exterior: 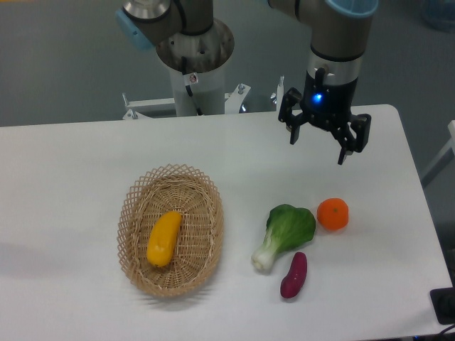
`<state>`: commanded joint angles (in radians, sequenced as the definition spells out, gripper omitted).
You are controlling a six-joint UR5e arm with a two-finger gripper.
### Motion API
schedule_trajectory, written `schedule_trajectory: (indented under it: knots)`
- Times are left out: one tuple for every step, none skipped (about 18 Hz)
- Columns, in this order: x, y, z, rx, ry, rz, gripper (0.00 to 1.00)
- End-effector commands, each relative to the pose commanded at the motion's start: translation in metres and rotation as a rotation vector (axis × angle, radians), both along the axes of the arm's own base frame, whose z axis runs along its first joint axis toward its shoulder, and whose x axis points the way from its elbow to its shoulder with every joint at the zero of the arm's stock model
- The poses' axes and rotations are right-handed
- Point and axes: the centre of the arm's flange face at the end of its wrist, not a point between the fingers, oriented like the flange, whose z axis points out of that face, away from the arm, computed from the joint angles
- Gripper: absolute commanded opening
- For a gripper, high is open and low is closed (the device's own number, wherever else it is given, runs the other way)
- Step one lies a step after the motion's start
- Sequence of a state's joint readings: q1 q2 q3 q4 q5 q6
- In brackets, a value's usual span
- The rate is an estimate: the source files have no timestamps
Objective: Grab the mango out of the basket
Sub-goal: 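Move the open gripper over the wicker basket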
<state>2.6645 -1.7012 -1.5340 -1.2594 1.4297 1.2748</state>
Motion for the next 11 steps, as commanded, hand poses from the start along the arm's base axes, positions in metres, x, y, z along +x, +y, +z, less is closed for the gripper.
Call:
schedule_trajectory:
  knots:
    - [0.001,0.0,-0.001,-0.001,-0.001,-0.002,1.0]
    - [0.003,-0.001,-0.006,-0.006,-0.007,-0.004,1.0]
    - [0.005,-0.002,-0.005,-0.005,-0.009,-0.004,1.0]
    - [0.006,-0.002,-0.004,-0.004,-0.012,-0.002,1.0]
    - [0.009,-0.004,-0.006,-0.005,-0.015,0.001,1.0]
    - [0.014,-0.004,-0.004,-0.003,-0.013,0.002,1.0]
    - [0.019,-0.005,-0.003,0.003,-0.009,0.014,1.0]
    - [0.021,-0.006,-0.008,0.01,-0.01,0.04,1.0]
    - [0.024,-0.006,-0.008,0.026,0.003,0.067,1.0]
    - [0.029,-0.002,-0.01,0.046,0.006,0.085,1.0]
    - [0.038,0.004,-0.011,0.061,0.002,0.095,1.0]
